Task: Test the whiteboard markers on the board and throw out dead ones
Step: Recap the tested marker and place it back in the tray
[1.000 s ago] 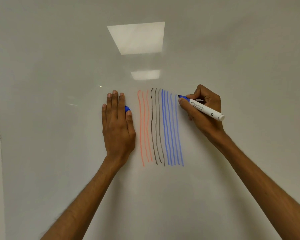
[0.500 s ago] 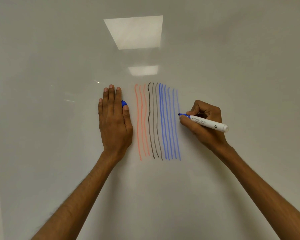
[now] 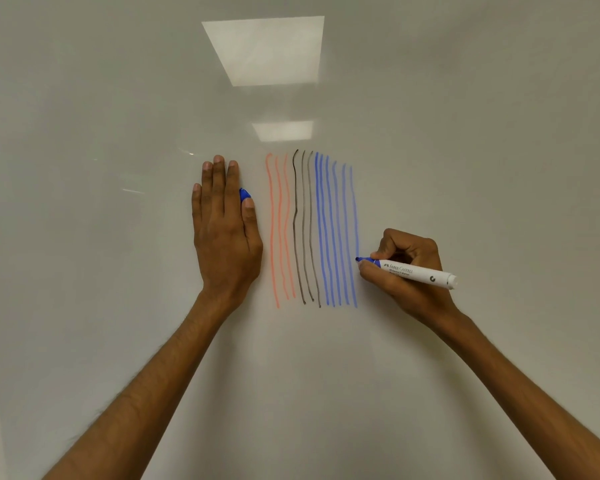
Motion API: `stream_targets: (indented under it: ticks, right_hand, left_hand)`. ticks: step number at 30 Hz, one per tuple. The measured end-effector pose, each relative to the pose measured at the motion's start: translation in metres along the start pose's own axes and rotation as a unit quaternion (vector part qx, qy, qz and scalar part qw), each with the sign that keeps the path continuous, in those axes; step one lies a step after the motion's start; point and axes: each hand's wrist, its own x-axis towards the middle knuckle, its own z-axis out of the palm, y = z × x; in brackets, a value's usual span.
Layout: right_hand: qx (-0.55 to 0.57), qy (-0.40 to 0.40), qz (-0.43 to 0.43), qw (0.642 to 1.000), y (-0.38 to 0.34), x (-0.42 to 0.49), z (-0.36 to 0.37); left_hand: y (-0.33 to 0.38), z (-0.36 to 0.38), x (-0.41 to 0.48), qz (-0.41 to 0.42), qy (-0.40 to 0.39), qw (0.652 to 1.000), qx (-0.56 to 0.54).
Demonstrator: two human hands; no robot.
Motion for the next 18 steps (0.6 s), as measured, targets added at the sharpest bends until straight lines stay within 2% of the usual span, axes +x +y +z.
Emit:
stream_targets:
  ticks: [9,18]
  right_hand:
    - [-0.002,-0.039,0.014,0.999,0.006,-0.022,-0.001]
    - [0.005,-0.036,0.035,0.999,0.011,-0.049,0.001]
  left_hand:
    - [-0.001,0.0,-0.001,0.003,-0.003,1.0,-0.004]
    - [-0.001,0.001,-0.006,-0.005,-0.005,1.0,-0.01]
